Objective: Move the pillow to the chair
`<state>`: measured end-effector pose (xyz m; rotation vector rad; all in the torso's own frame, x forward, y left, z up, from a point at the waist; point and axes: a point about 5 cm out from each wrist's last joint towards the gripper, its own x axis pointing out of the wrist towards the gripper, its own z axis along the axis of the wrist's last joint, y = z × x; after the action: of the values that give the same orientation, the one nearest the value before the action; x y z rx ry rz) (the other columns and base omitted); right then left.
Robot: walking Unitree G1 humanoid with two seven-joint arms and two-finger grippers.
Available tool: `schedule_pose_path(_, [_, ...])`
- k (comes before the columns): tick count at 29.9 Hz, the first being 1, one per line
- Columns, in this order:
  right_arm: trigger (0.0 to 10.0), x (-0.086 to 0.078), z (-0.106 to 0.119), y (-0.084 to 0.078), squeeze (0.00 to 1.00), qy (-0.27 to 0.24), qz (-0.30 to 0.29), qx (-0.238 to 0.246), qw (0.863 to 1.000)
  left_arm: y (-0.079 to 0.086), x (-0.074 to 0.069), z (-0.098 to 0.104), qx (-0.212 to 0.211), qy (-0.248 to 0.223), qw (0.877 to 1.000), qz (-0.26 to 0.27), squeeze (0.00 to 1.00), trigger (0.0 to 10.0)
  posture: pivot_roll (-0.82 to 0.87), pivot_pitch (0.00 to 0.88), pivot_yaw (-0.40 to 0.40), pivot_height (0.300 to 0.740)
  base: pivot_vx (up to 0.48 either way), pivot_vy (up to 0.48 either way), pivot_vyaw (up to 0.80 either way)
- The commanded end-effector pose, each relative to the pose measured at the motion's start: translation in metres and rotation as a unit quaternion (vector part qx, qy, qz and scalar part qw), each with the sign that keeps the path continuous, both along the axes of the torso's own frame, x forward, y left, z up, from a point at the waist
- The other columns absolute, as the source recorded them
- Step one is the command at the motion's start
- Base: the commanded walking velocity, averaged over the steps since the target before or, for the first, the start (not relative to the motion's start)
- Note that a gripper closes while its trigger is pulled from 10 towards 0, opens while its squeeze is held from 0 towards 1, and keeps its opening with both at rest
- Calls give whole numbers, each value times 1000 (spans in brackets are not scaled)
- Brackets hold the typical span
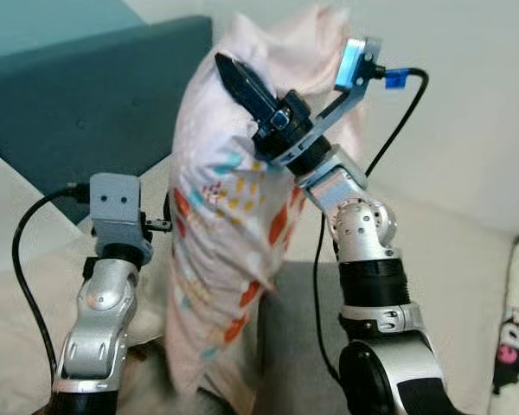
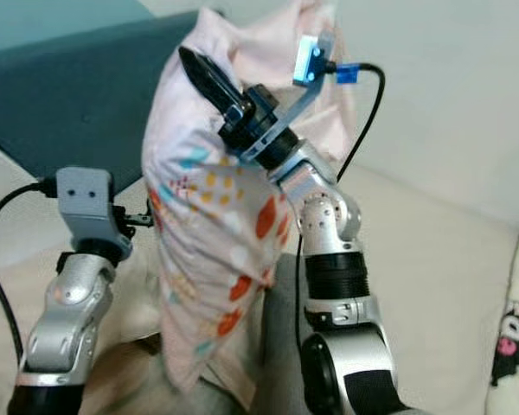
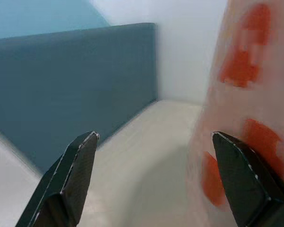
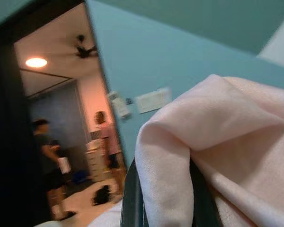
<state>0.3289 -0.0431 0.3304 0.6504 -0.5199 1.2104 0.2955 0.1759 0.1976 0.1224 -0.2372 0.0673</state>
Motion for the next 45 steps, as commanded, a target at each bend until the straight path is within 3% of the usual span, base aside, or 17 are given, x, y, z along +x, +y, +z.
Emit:
schedule_pose_path(1, [0, -16, 24, 4, 0, -56, 27, 22, 998, -4, -1, -2, 3, 3, 1000, -10, 0, 10000, 5, 0, -110, 740, 0, 0, 613])
schedule_pose_path(17, [0, -33, 46, 1, 0, -90, 74, 61, 991, -6, 0, -1, -1, 1, 1000, -15, 0, 10000, 5, 0, -110, 740, 0, 0, 609])
schedule_pose_path(45, [0, -41, 29, 18, 0, -63, 109, 44, 991, -7, -1, -2, -1, 2, 1000, -18, 0, 10000, 12, 0, -112, 740, 0, 0, 608])
